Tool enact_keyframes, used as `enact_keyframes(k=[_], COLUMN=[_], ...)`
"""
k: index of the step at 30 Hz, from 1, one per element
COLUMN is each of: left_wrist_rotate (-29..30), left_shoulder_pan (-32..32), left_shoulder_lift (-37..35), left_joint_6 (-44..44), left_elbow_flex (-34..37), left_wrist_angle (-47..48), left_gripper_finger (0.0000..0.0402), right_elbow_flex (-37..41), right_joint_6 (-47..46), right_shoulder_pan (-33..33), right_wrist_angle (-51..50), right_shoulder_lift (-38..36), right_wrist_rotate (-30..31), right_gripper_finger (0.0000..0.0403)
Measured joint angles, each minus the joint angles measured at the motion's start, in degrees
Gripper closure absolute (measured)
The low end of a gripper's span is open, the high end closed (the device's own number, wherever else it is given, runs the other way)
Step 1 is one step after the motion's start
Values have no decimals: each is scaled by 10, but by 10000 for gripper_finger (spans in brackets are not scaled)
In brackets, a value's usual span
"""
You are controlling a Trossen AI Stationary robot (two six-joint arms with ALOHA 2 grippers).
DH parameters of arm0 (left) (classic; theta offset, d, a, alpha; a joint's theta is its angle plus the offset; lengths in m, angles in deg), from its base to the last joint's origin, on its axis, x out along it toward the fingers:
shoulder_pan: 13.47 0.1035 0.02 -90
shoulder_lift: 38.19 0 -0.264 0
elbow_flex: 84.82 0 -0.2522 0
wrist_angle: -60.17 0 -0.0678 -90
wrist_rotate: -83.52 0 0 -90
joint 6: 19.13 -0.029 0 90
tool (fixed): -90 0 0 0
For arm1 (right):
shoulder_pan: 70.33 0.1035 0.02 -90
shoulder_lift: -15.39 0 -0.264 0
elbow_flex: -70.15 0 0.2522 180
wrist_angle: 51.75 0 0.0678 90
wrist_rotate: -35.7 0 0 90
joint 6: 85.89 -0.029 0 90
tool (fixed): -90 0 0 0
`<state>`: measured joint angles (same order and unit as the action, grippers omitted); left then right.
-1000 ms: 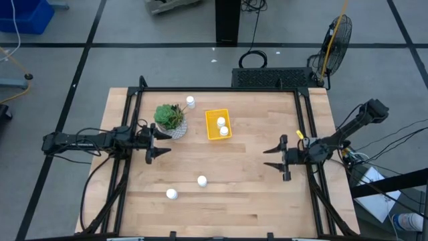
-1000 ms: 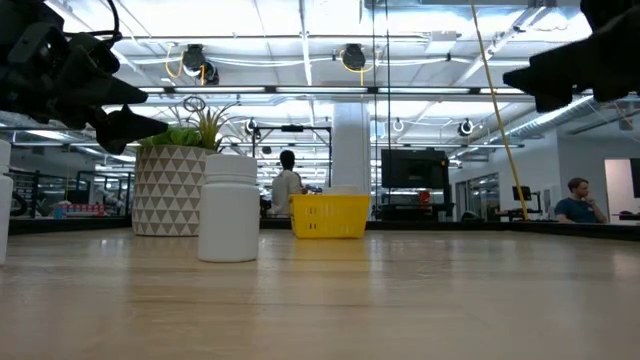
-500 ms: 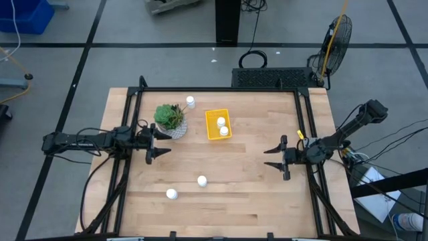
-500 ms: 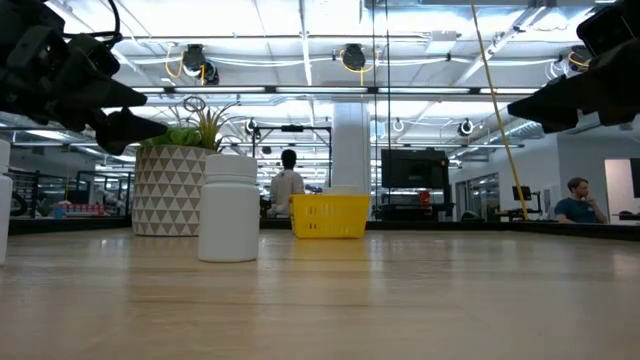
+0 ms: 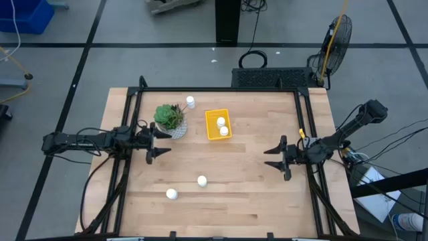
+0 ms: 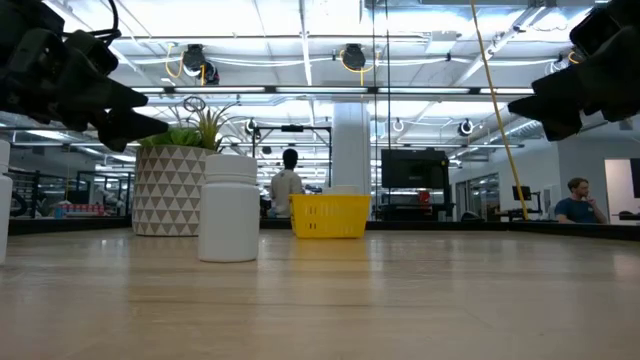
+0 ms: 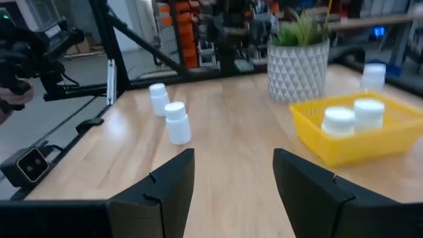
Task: Pick and place pill bottles into a basket
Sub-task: Put the white pill bottle into the yellow bin
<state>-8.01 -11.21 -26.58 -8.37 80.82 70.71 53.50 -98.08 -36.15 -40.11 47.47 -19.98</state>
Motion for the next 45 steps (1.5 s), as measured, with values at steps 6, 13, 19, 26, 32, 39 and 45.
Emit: enact_keyframes(k=[6, 13, 19, 26, 32, 39, 45], left_wrist_rotate=[1, 1, 0, 0, 0, -19, -25], left_shoulder_pan=[0, 0, 0, 0, 0, 0, 0], left_shoulder_lift=[0, 0, 0, 0, 0, 0, 0], left_joint_6=[1, 4, 4, 6, 12, 25, 25], left_elbow_flex=[0, 0, 0, 0, 0, 0, 0], left_wrist_angle=[0, 1, 1, 2, 10, 16, 10], left_gripper_finger=[92, 92, 92, 92, 92, 92, 92], right_elbow_flex=[-9, -10, -10, -18, -64, -59, -34], right_joint_6=[73, 76, 74, 87, 57, 56, 50], right_shoulder_pan=[1, 1, 1, 1, 1, 0, 0], right_wrist_angle=[33, -87, -165, -223, -316, -304, -288], right_shoulder_lift=[-61, -196, -266, -320, -320, -318, -317], right_wrist_rotate=[-17, -16, -15, -12, -9, 4, 4], right_gripper_finger=[206, 206, 206, 206, 206, 206, 206])
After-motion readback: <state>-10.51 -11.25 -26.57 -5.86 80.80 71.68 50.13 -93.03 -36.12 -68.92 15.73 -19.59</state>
